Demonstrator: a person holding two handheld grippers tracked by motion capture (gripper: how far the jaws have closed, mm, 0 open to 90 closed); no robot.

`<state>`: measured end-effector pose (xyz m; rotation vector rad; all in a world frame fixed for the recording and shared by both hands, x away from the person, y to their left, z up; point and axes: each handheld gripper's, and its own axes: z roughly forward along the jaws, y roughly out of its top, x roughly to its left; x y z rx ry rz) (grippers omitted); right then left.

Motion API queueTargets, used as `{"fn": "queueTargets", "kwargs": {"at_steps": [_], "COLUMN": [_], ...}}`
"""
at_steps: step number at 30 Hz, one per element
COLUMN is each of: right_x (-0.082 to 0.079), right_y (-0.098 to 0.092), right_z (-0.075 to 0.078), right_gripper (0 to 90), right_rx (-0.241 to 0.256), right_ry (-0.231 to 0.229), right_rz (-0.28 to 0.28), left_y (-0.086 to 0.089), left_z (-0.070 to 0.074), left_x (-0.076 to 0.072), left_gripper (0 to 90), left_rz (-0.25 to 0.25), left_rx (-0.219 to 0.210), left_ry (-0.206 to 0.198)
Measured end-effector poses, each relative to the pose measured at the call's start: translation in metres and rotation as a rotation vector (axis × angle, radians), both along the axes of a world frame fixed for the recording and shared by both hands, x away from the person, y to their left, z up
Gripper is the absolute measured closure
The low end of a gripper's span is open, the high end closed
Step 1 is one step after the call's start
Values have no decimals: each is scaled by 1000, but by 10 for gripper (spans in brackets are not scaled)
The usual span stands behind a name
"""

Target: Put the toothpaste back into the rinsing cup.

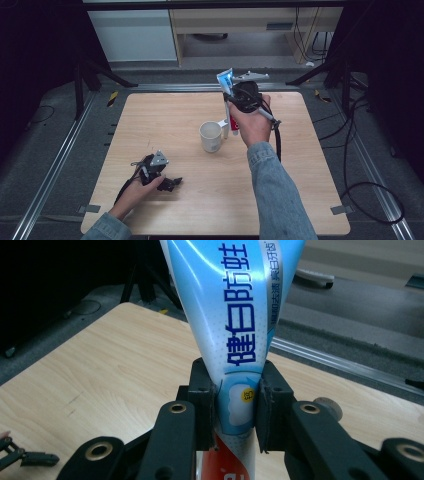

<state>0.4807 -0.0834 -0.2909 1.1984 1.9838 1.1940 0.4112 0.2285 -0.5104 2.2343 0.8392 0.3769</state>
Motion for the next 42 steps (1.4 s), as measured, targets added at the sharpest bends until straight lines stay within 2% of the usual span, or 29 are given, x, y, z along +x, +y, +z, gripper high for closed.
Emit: {"fn": "queueTargets", "kwargs": {"at_steps": [19, 42], "right_x": [9, 15], "right_y": [14, 27], "right_z": [9, 5], "right_gripper": [730, 730], "right_rx": [44, 84], "right_ry": [-78, -157], "right_rz": [-23, -34], "left_y": [0, 0], "left_z": [0, 0], "left_x": [0, 0], "left_gripper": [0, 0], "left_rz": [0, 0], "left_rx": [0, -1], "left_ry": [0, 0]}}
